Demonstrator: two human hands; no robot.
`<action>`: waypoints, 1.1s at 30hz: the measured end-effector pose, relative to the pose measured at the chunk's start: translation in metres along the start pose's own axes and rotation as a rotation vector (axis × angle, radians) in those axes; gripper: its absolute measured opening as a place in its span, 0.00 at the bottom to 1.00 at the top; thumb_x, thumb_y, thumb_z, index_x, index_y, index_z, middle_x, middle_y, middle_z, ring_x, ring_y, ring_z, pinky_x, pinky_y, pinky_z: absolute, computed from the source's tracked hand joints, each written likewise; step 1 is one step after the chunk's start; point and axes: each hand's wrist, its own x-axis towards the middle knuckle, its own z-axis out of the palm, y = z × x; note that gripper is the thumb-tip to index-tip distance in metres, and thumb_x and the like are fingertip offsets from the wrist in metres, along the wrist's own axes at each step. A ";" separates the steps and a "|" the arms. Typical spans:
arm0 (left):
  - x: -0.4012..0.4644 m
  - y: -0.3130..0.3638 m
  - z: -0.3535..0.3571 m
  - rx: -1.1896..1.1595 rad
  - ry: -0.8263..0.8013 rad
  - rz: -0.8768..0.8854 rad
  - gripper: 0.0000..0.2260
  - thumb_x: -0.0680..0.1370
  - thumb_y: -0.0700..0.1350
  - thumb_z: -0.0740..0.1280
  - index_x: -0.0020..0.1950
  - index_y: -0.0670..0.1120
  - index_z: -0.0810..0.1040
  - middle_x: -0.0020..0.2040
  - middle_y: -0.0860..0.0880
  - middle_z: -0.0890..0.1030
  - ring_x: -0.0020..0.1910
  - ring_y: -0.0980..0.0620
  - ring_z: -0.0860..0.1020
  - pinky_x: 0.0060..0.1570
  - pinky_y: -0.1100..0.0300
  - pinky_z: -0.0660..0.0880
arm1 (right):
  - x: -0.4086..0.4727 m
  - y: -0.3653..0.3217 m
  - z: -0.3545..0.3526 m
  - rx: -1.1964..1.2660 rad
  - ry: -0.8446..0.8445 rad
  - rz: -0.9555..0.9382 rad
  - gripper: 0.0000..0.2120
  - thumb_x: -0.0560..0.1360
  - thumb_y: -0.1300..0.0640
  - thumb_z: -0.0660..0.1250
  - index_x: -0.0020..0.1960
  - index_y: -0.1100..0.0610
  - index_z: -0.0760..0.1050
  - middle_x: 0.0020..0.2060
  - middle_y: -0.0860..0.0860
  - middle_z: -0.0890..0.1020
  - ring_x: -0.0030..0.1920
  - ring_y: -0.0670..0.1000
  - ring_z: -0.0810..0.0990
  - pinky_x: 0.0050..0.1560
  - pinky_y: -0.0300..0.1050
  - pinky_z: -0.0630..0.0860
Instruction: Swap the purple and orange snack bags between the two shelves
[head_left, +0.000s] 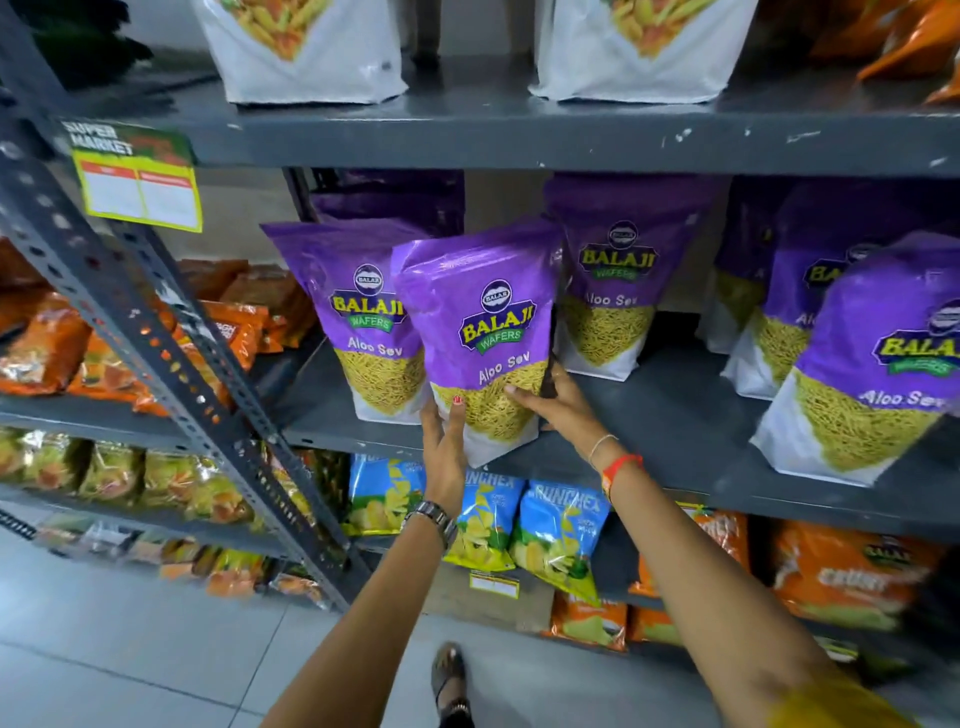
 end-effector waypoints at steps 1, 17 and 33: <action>0.001 0.001 -0.002 0.007 0.003 -0.015 0.18 0.80 0.49 0.57 0.70 0.49 0.63 0.67 0.50 0.73 0.62 0.51 0.74 0.65 0.43 0.70 | -0.005 -0.001 0.001 0.007 -0.002 -0.019 0.26 0.66 0.44 0.76 0.60 0.45 0.72 0.60 0.49 0.81 0.62 0.51 0.78 0.58 0.54 0.78; 0.034 0.006 0.091 0.207 -0.388 -0.151 0.11 0.80 0.53 0.56 0.55 0.47 0.66 0.60 0.45 0.74 0.59 0.43 0.76 0.52 0.44 0.76 | -0.038 0.033 -0.073 0.014 0.633 -0.034 0.29 0.53 0.28 0.76 0.45 0.45 0.75 0.43 0.56 0.84 0.48 0.57 0.83 0.50 0.60 0.81; 0.028 -0.004 0.096 0.196 -0.350 -0.219 0.15 0.80 0.56 0.52 0.60 0.48 0.63 0.67 0.45 0.72 0.66 0.40 0.72 0.63 0.37 0.71 | -0.052 0.028 -0.070 -0.072 0.591 -0.052 0.40 0.59 0.32 0.74 0.65 0.49 0.68 0.62 0.56 0.74 0.63 0.57 0.75 0.63 0.60 0.76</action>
